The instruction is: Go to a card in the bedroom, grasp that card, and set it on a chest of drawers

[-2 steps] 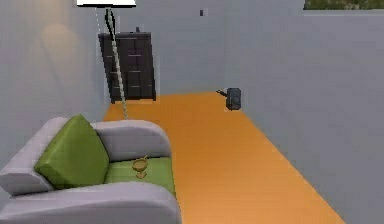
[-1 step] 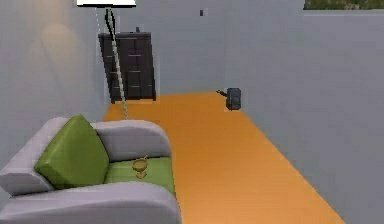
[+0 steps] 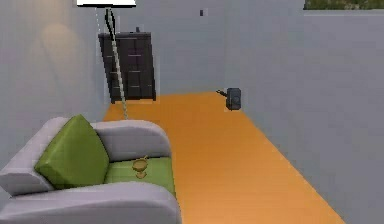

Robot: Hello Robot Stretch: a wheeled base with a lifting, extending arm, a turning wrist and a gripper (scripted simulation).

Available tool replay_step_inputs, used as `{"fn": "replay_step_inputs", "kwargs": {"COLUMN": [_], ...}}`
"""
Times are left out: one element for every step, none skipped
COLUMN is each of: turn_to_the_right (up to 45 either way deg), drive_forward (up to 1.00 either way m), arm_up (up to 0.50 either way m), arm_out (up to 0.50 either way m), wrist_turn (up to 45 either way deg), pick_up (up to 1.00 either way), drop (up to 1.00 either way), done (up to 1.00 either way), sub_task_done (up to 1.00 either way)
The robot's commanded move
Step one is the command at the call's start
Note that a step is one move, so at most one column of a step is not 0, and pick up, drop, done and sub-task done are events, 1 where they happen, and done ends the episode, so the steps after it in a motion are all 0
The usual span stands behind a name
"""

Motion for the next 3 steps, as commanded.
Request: {"fn": "replay_step_inputs", "kwargs": {"turn_to_the_right": [0.0, 0.0, 0.0], "drive_forward": [0.0, 0.0, 0.0], "arm_up": [0.0, 0.0, 0.0], "arm_out": [0.0, 0.0, -0.32], "wrist_turn": [-45.0, -36.0, 0.0], "pick_up": [0.0, 0.0, 0.0], "drop": [0.0, 0.0, 0.0], "done": [0.0, 0.0, 0.0], "sub_task_done": [0.0, 0.0, 0.0]}}
